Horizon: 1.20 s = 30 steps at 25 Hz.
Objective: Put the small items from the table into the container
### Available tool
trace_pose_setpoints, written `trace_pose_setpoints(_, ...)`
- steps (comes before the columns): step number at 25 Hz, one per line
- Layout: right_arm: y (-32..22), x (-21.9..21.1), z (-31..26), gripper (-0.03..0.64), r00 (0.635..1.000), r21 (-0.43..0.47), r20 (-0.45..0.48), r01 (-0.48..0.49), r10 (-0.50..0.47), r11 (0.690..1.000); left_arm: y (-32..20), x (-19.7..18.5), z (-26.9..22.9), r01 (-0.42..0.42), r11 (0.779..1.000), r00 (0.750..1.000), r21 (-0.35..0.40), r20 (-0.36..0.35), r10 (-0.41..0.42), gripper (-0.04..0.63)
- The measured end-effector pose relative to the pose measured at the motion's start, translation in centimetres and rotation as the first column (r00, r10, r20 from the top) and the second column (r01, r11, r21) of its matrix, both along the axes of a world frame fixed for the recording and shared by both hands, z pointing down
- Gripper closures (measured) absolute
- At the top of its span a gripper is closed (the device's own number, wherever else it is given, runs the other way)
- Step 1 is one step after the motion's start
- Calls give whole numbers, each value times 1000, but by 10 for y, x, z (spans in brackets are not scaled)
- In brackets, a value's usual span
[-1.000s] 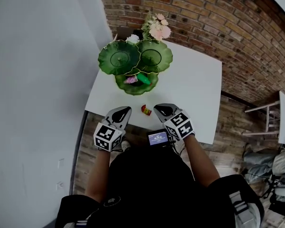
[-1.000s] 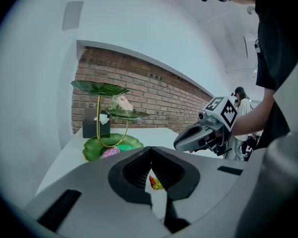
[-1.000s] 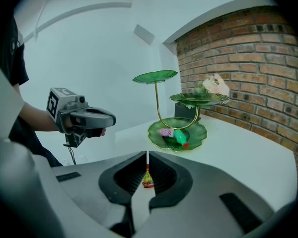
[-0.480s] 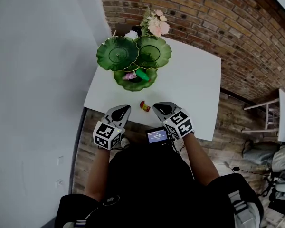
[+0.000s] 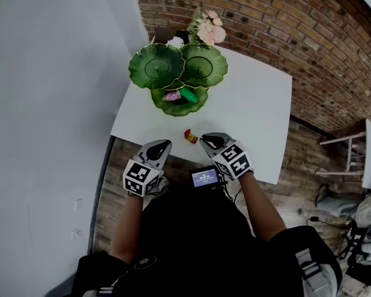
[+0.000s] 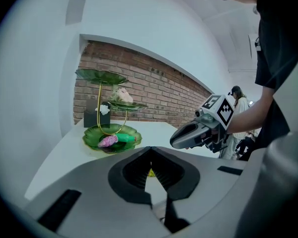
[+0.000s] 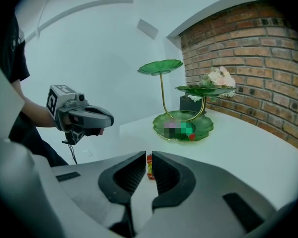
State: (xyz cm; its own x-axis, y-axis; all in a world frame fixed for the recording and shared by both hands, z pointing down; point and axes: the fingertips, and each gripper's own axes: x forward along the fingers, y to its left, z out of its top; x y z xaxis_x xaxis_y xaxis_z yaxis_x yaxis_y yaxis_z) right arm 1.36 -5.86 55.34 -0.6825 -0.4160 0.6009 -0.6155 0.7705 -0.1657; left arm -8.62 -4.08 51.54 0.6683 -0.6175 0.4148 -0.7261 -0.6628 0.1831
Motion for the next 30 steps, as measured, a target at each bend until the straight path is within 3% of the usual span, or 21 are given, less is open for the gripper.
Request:
trace_pose_setpoints(5,0,-5,12,583,999,-29,-17,31,-31,999,9,-5,4,16,999,1000,-28,3,-16,584)
trace_pose_setpoints(17,-5,-27,57,471,992,-106,-67,101,-109,989,34,-26,30,76,991,997,-106,33,-73,586)
trace_pose_setpoints(30,-11,-35,102,468,974,-146,-185,104,-130,984,47,-43,38,109,984,993,-141,58,-102,584)
